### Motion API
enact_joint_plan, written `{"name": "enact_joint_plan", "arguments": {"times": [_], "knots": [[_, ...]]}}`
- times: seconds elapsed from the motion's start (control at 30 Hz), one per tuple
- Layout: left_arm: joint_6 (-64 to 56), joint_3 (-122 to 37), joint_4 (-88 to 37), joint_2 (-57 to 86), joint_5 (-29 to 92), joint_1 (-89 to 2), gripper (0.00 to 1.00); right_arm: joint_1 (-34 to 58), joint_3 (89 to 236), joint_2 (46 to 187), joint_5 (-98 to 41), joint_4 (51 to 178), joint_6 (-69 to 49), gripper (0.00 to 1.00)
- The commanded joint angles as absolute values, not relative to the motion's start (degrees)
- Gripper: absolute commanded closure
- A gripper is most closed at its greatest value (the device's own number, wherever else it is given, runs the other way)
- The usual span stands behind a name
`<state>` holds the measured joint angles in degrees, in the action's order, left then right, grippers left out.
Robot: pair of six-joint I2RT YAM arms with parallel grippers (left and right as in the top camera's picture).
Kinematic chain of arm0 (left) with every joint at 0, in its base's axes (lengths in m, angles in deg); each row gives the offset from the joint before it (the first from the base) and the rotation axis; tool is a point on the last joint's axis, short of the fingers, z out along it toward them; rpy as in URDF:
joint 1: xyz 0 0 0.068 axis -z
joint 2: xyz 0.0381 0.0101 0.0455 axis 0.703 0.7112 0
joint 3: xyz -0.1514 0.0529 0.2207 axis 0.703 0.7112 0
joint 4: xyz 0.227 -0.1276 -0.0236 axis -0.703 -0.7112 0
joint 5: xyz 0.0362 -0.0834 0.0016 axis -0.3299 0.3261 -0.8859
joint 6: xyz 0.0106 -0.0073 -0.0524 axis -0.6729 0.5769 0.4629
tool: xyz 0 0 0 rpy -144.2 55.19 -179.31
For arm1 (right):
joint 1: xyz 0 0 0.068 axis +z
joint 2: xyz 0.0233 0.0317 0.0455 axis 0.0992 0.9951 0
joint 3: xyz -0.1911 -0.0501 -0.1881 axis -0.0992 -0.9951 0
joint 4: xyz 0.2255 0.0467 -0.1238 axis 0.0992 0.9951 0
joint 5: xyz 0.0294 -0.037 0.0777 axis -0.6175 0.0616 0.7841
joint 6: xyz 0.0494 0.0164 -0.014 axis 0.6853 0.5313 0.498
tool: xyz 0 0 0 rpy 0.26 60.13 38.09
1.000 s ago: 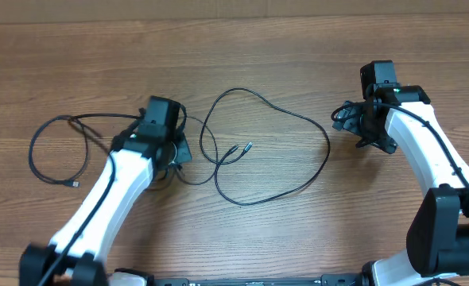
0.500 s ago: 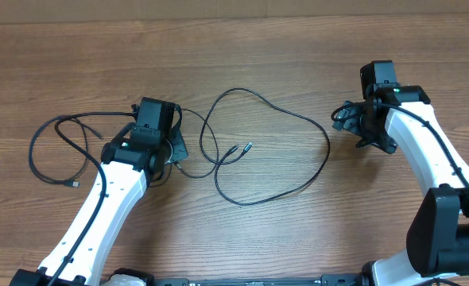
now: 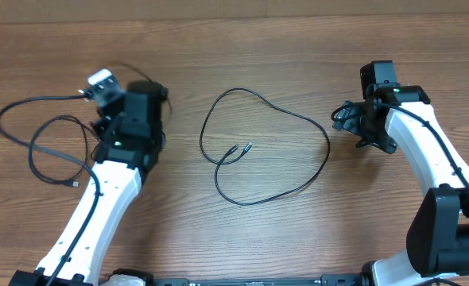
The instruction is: Untangle cables
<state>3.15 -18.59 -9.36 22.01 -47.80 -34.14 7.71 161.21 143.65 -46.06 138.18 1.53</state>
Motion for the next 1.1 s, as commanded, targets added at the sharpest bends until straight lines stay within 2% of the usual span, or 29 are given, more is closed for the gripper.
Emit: {"name": "enact_joint_plan", "arguments": {"times": [0.0,0.13,0.43,0.8,1.07], "knots": [[-9.2,-18.8,-1.6,20.8,-53.4,-38.6,0.96,7.9,160.9,144.0,-46.9,138.1,1.5,0.0],[-17.4,-18.8,2.6,20.8,-45.1,-44.7,0.96,7.9,160.9,144.0,-46.9,138.1,1.5,0.0],[-12.6,-18.8,-3.7,21.3,-25.2,-60.4,0.96,7.9,160.9,144.0,-46.9,138.1,1.5,0.0],[-3.5,-18.8,-9.5,22.9,-23.3,-73.2,0.96,7.9,160.9,144.0,-46.9,138.1,1.5,0.0],[3.3,-18.8,-14.1,27.3,-19.5,-78.8,0.96,7.9,160.9,144.0,-46.9,138.1,1.5,0.0]]}}
